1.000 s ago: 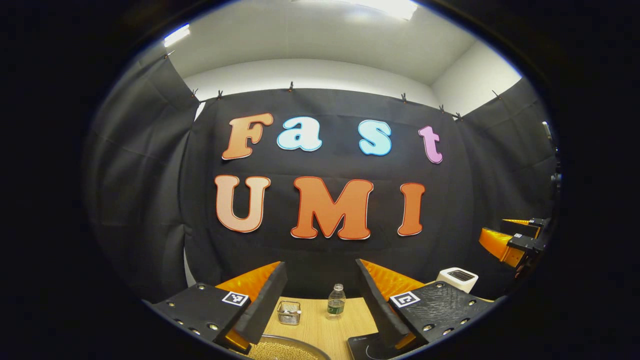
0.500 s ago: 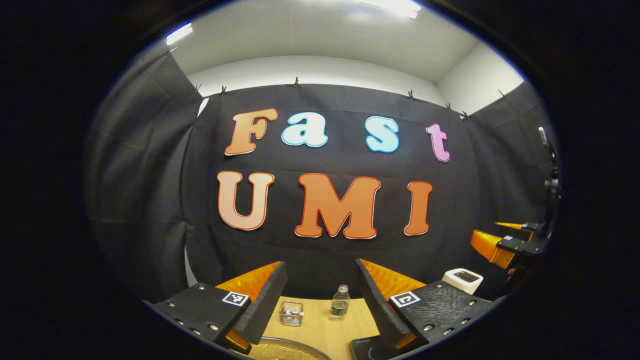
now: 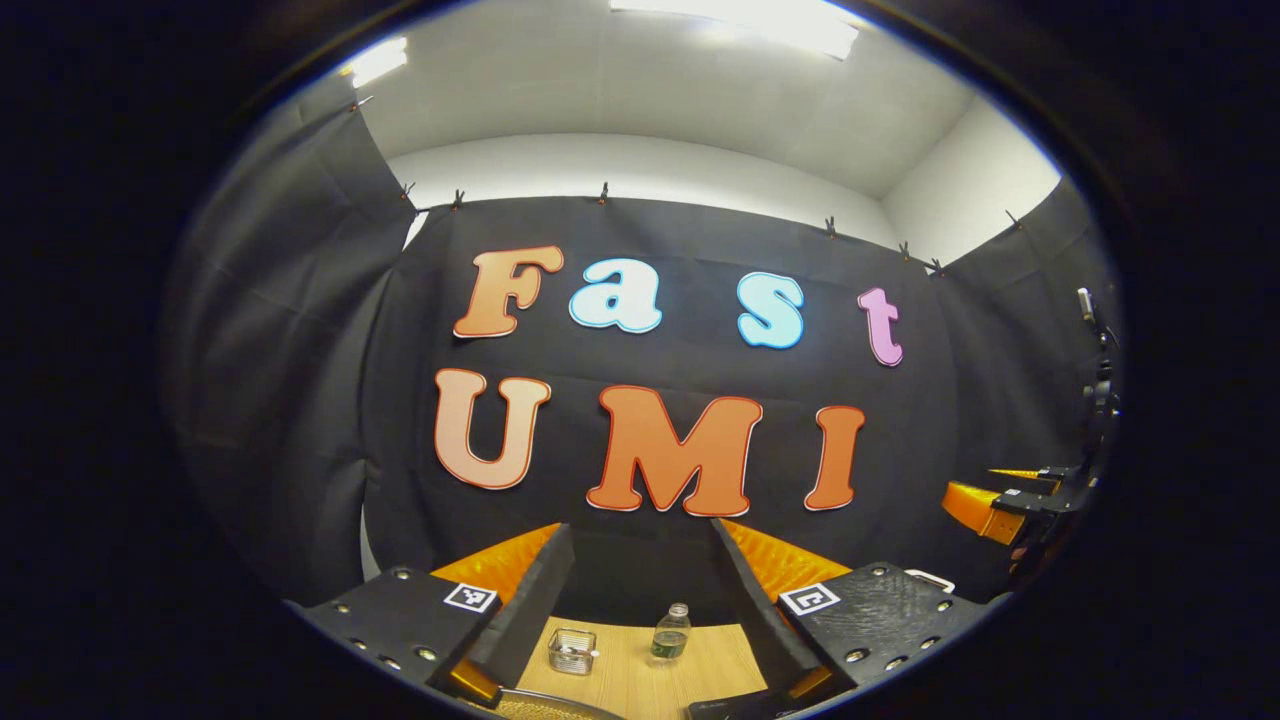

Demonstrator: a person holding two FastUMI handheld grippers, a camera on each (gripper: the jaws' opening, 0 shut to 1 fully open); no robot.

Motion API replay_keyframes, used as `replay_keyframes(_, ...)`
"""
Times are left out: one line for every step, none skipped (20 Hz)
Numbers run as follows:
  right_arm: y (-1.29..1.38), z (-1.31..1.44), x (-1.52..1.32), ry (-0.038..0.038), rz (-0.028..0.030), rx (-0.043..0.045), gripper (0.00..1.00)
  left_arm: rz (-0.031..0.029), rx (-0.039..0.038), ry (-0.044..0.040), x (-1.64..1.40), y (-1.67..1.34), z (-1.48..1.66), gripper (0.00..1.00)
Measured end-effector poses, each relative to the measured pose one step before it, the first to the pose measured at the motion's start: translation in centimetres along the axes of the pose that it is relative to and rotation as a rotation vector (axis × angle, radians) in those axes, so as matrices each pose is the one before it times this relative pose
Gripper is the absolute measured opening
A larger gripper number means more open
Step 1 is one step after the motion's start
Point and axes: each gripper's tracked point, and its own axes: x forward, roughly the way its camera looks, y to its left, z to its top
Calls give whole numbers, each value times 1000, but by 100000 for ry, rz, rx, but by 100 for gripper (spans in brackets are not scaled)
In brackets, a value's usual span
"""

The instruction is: First push the handle of the pot to place it horizontally, then grasp the pot with both hands and set it on the induction cooktop.

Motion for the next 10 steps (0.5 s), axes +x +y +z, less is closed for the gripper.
replay_keyframes(162, 76, -599, -846, 1308, -2669, 95, 56, -1082, 1067, -250, -115, -99, 87)
replay_keyframes(174, 404, -538, -1456, 383, -3331, 95, 293, 266, 1048, -403, 182, -281, 87)
replay_keyframes(-44, 492, -657, -1801, -133, -2982, 95, 35, 1666, 1557, -441, 87, -618, 87)
replay_keyframes(113, 610, -561, -2014, 146, -2343, 95, -873, 2634, 2237, -447, -116, -815, 87)
replay_keyframes(266, 313, -583, -1570, 76, -1949, 95, -766, 3078, 4464, -450, -293, -1399, 86)
replay_keyframes(339, 230, -531, -795, 719, -1273, 95, 52, 3604, 5152, -507, -82, -1733, 89)
replay_keyframes(312, 47, -623, -238, 675, -212, 95, 1241, 3590, 6199, -222, 190, -1410, 80)
replay_keyframes(372, 93, -495, 216, 1366, 639, 95, 316, 3125, 6161, -230, -61, -1690, 70)
replay_keyframes(233, -91, -332, 282, 575, 666, 95, -1031, 2383, 6299, -305, -518, -1994, 63)
replay_keyframes(-58, 15, -301, 29, -176, 551, 95, -3250, 2234, 6116, 170, -790, -1964, 58)
